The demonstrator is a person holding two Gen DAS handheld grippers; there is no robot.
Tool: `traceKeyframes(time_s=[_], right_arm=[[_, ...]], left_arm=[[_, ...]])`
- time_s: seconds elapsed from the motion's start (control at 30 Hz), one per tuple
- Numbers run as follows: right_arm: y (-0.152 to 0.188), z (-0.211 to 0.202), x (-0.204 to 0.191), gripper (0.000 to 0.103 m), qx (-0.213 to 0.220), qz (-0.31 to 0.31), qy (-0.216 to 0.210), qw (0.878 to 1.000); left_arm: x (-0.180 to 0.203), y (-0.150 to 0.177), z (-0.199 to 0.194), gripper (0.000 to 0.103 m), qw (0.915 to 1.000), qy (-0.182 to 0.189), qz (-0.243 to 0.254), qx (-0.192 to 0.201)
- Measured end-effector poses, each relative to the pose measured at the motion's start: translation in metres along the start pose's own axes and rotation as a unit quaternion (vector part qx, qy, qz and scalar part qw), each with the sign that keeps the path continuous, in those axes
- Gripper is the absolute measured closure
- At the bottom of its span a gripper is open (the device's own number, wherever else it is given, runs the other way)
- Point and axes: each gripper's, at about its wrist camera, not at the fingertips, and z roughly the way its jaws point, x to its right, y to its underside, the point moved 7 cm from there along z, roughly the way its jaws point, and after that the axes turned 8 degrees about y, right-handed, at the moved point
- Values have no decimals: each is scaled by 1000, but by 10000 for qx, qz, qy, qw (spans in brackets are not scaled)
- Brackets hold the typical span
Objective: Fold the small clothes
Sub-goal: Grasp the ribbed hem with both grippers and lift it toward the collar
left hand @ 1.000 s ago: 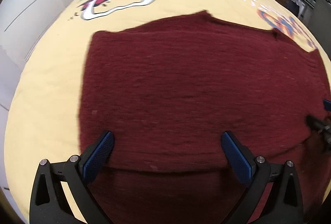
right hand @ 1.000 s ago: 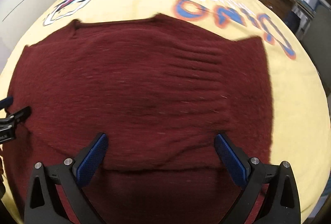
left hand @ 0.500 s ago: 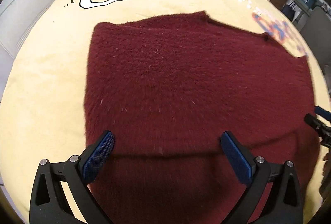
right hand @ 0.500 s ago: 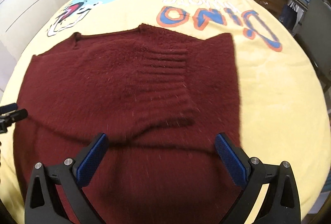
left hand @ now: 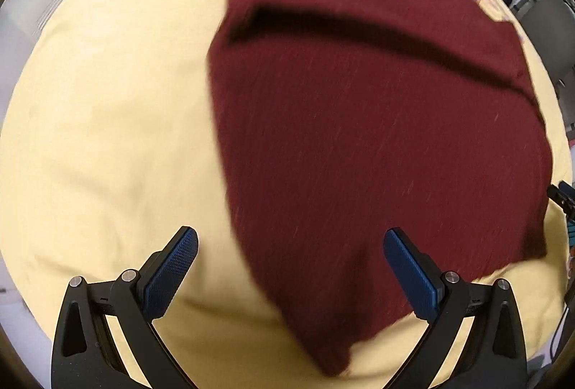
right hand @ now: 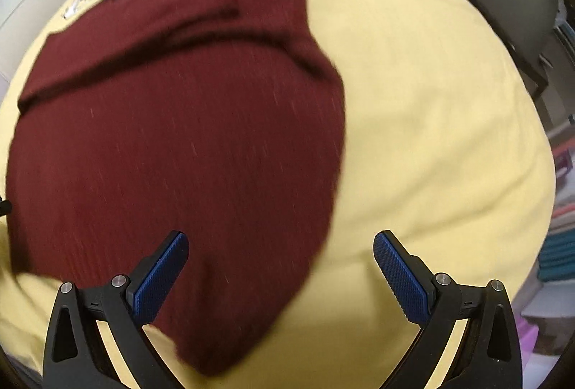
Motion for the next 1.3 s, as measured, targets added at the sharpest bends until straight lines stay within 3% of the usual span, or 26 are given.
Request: traceKeyframes(time_s=[0.13,0.3,0.37,0.4,0.47,0.57,0.63,0.67,0.7,0.73,1.07,1.3], right_arm=[[18,5,0,1,-206,69,-59,9997],[25,15,-7,1,-487,-156,105,9986],[29,18,-10,2,-560,-258,163,9980],[30,18,-12,5,-588,-301,170,9977],[34,18,-17,15,-681,-321,75,9971],[41,18,-25,39,-836,-271,-208,9959],[45,19,-29,61,-980,-212,-455,9939],[46,17,-31,68,-996,-218,-545,9933],[46,16,-33,83,-1007,-199,-665,9925],[46,13,-35,87,-1034,-123,-861,9908],[6,-35,-27,90,-495,81,-1380,9892],[-69,-71,-11,91,224,411,-1708,9842]], left_arm=[[1,28,19,1,9996,104,-93,-246],[15,40,38,2,9983,227,-15,-542],[22,39,42,4,9981,221,115,-559],[25,39,43,10,9980,199,161,-573],[28,38,44,18,9981,150,196,-572],[36,40,42,37,9982,172,191,-540],[39,40,40,63,9982,301,226,-473],[42,40,39,70,9979,367,256,-466],[46,41,38,85,9976,423,285,-466],[50,40,37,91,9970,512,312,-487],[79,3,-19,94,9954,838,281,381],[94,-47,-58,94,9899,1023,227,958]])
